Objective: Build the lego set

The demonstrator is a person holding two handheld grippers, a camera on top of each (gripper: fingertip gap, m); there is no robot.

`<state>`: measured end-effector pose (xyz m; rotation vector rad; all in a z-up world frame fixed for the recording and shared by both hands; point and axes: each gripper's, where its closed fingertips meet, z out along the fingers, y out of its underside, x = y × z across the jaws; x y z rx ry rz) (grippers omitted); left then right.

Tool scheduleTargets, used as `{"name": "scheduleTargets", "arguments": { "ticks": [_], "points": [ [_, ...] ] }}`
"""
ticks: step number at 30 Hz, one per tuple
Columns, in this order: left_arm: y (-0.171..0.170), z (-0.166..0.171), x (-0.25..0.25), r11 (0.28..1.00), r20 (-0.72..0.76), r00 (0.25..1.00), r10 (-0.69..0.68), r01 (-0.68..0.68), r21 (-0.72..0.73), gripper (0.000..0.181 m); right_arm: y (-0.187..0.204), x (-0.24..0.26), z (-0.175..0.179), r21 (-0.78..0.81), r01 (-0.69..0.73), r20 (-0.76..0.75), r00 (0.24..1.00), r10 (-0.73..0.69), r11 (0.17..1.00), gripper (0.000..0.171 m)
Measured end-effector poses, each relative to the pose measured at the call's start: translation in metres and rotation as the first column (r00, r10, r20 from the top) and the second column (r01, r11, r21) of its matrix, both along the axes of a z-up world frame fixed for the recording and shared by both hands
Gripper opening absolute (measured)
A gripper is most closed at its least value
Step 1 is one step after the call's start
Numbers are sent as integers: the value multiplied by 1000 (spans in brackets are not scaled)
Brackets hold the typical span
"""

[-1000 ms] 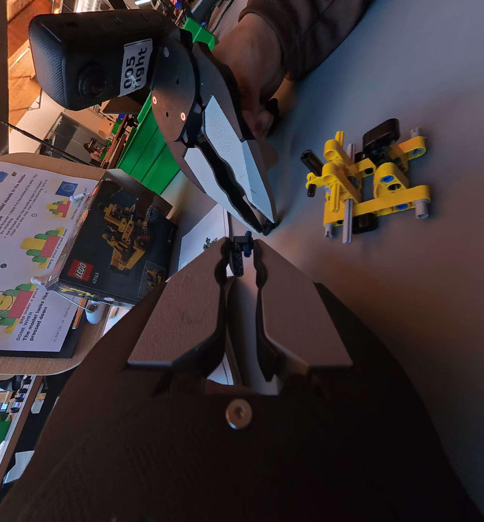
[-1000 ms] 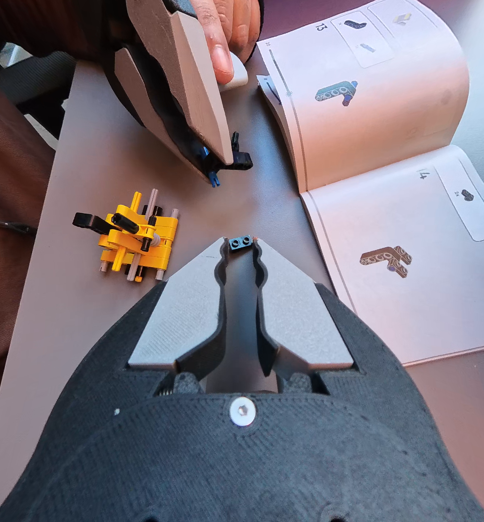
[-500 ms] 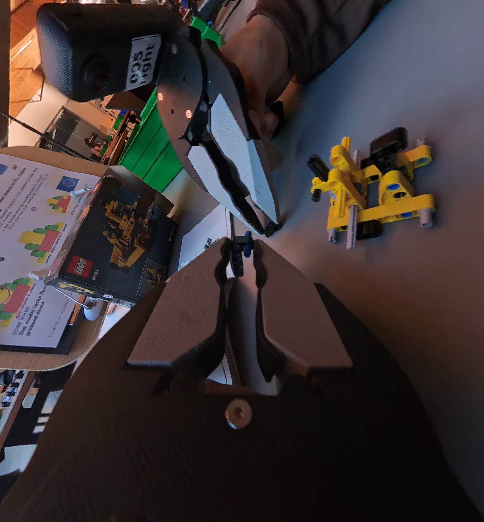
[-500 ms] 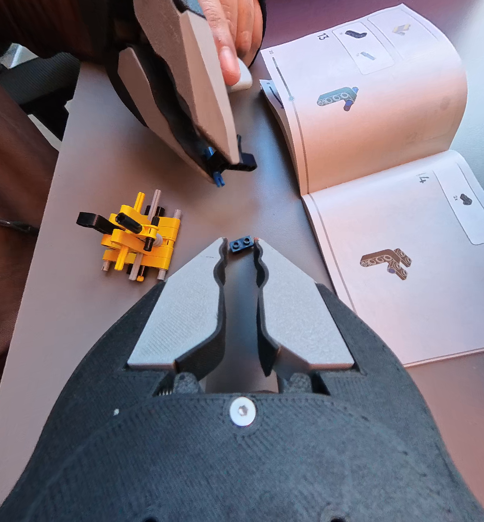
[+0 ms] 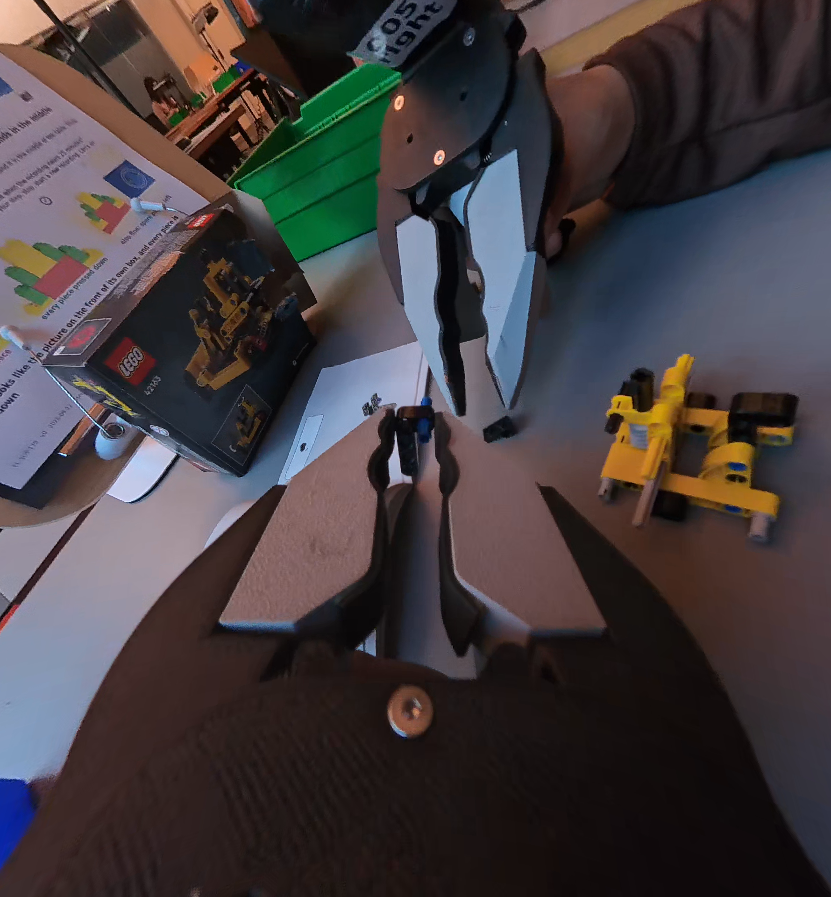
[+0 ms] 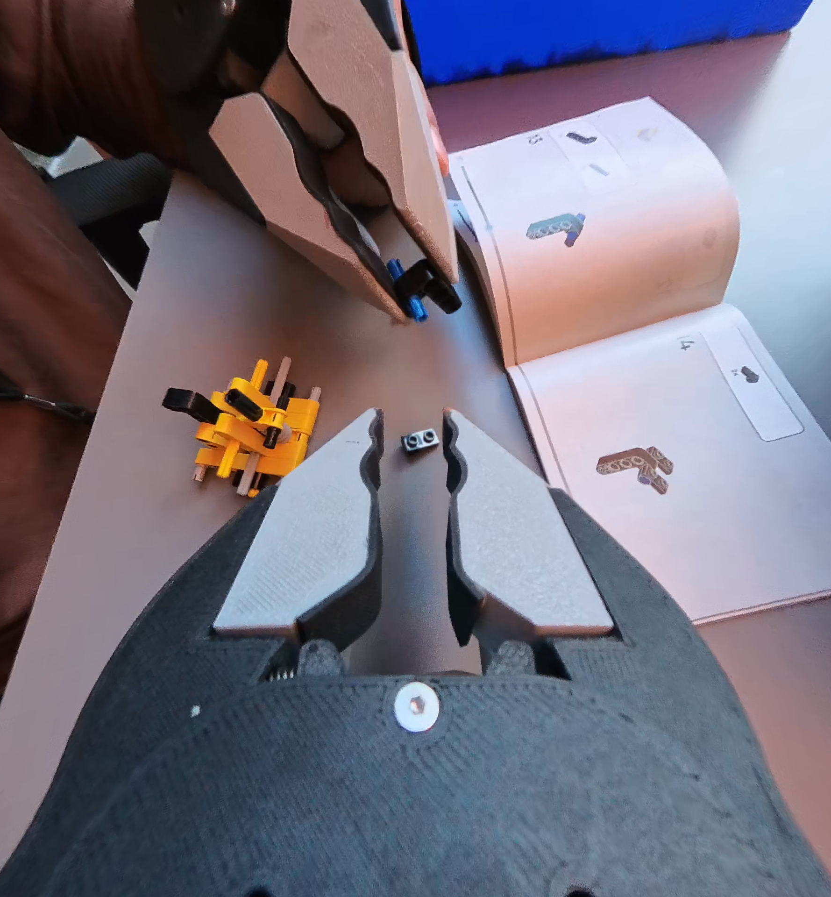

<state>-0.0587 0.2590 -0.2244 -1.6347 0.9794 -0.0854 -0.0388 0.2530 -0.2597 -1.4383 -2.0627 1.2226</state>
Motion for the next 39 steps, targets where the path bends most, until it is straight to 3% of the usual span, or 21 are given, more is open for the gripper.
{"name": "scheduleTargets", "arguments": {
  "ticks": [13,22,30,39],
  "points": [
    [-4,7,1,998,93,994,-57,60,-33,13,0,7,-3,7,-22,14,1000,22,1000,22],
    [-11,9,0,962,310,948,-75,151,-229,13,1,6,-17,146,-34,41,999,28,989,24],
    [-20,11,7,943,341,929,-143,232,-238,12,2,4,-21,135,-22,54,998,15,991,23],
    [-27,30,11,922,489,848,-204,335,-195,12,2,3,-22,150,-18,52,999,11,988,13]
  ]
}}
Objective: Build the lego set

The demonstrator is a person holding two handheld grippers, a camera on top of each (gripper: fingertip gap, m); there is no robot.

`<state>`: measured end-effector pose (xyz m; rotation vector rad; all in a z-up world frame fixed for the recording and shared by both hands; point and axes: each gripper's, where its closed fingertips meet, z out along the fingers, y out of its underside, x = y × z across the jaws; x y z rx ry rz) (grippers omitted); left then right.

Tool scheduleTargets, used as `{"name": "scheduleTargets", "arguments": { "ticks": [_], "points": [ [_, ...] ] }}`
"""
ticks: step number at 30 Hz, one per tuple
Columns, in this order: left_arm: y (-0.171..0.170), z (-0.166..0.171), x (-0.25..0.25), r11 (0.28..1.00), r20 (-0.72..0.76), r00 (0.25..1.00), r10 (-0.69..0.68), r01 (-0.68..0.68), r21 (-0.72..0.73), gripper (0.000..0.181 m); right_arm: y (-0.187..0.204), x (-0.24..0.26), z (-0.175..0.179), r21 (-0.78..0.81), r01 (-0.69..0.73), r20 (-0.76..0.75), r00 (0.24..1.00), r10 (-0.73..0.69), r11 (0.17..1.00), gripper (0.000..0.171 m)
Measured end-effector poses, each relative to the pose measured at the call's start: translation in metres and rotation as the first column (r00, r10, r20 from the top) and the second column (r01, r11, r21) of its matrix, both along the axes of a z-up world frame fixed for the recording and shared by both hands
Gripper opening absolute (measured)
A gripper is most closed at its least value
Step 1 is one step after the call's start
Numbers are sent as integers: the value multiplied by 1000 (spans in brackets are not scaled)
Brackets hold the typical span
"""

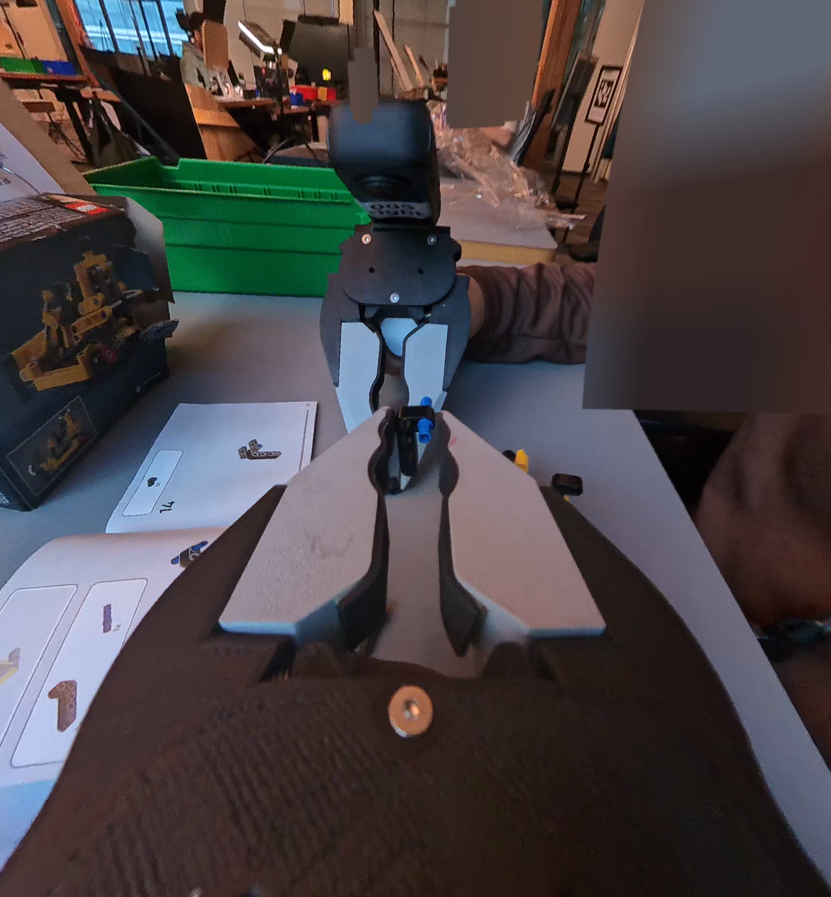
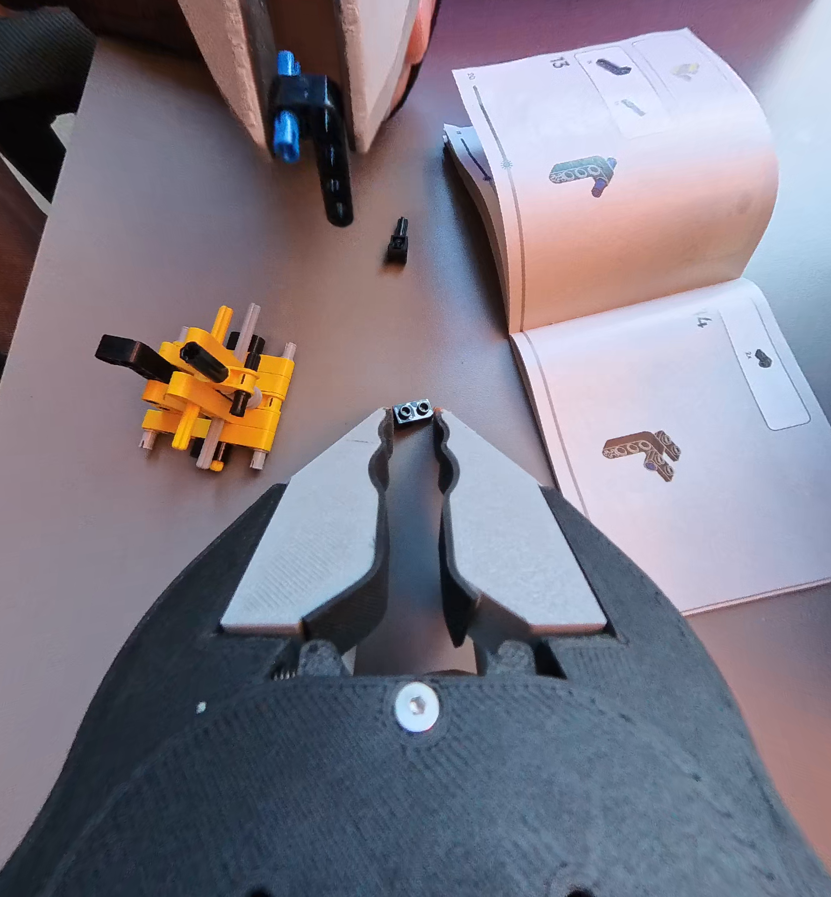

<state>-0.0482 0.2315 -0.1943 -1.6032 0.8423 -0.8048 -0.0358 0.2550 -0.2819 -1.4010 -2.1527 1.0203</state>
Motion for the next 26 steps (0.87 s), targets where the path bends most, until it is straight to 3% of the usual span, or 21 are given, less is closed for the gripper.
{"name": "scheduleTargets", "arguments": {
  "ticks": [11,16,21,23,26],
  "points": [
    [8,5,-2,990,-35,996,86,-82,113,13,2,-4,20,-49,22,-84,996,-26,999,21],
    [29,-2,-13,963,-62,962,266,-262,64,12,0,-13,49,-176,56,-174,981,-87,983,19],
    [34,-8,-14,944,-125,937,326,-316,91,12,3,-23,66,-211,109,-229,961,-158,971,17],
    [35,-9,-16,942,-124,934,335,-328,74,12,9,-26,69,-168,162,-254,946,-201,972,19],
    [34,-14,-16,950,-106,945,309,-313,-20,12,14,-28,70,57,214,-327,927,-184,975,21]
  ]
}}
